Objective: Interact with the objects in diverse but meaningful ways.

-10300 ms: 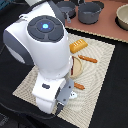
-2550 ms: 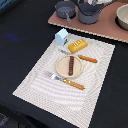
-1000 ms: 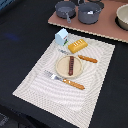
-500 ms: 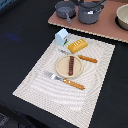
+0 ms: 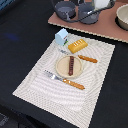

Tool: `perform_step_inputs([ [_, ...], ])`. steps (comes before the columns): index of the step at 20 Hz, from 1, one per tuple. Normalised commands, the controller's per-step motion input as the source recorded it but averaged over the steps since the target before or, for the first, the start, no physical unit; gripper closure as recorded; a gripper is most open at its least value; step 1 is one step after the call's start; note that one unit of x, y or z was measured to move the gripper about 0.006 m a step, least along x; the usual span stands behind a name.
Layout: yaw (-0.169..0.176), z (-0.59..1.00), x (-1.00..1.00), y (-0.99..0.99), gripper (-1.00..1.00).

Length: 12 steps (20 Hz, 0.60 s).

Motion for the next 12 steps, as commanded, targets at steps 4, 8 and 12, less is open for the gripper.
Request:
perform_step_inputs([
  [4, -0.145, -0.29, -0.73, -0.33, -1.00],
  [8, -0.141, -0.32, -0.81, -0.28, -1.00],
  [12, -0.130, -0.33, -0.84, -0.25, -1.00],
])
